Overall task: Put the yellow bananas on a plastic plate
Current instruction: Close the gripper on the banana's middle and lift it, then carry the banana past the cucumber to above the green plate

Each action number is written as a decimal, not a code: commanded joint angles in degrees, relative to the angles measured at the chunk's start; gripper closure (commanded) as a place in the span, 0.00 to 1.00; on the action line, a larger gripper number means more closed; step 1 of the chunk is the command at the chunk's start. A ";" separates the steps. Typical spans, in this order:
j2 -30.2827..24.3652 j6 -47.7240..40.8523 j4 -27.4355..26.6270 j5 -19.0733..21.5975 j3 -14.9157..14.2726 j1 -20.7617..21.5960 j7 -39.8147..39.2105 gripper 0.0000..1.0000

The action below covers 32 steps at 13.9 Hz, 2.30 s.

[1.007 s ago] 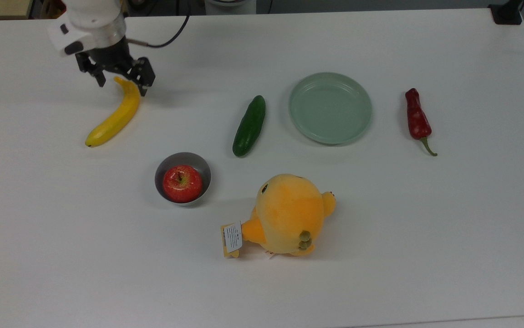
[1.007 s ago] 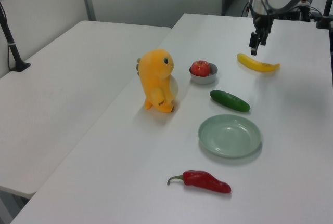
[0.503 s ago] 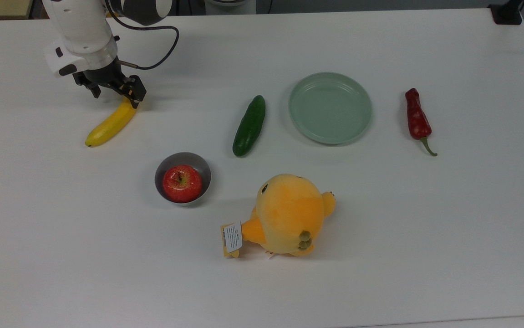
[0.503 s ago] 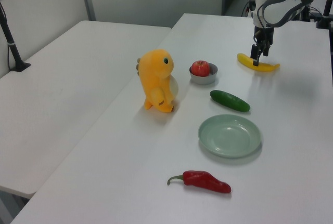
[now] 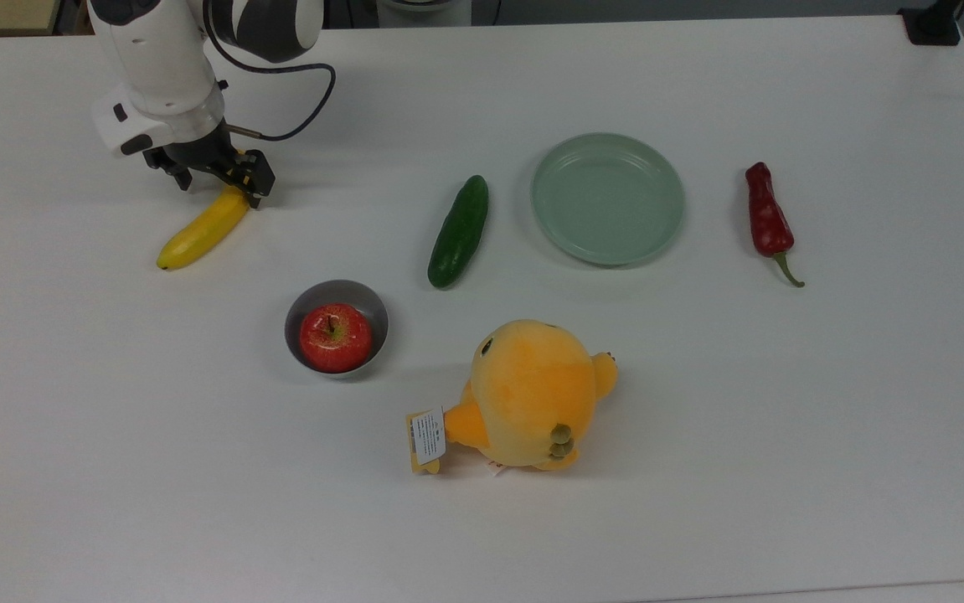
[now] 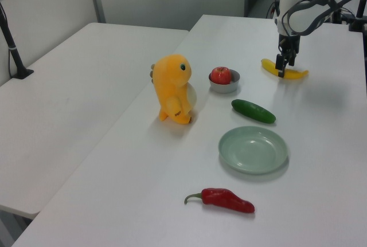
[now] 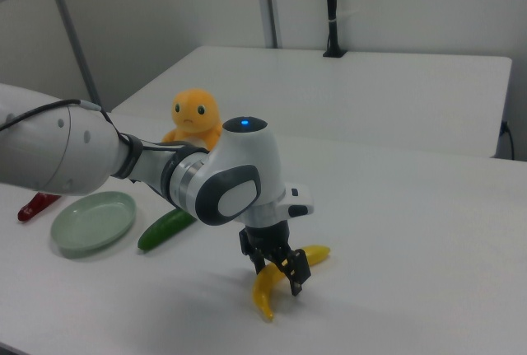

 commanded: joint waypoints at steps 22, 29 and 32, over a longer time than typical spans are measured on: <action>-9.05 -14.03 3.79 4.59 6.65 10.54 6.74 0.96; -12.76 -18.54 4.41 7.86 7.45 27.17 15.96 0.96; -10.04 -18.18 7.04 8.03 7.53 31.48 18.26 0.96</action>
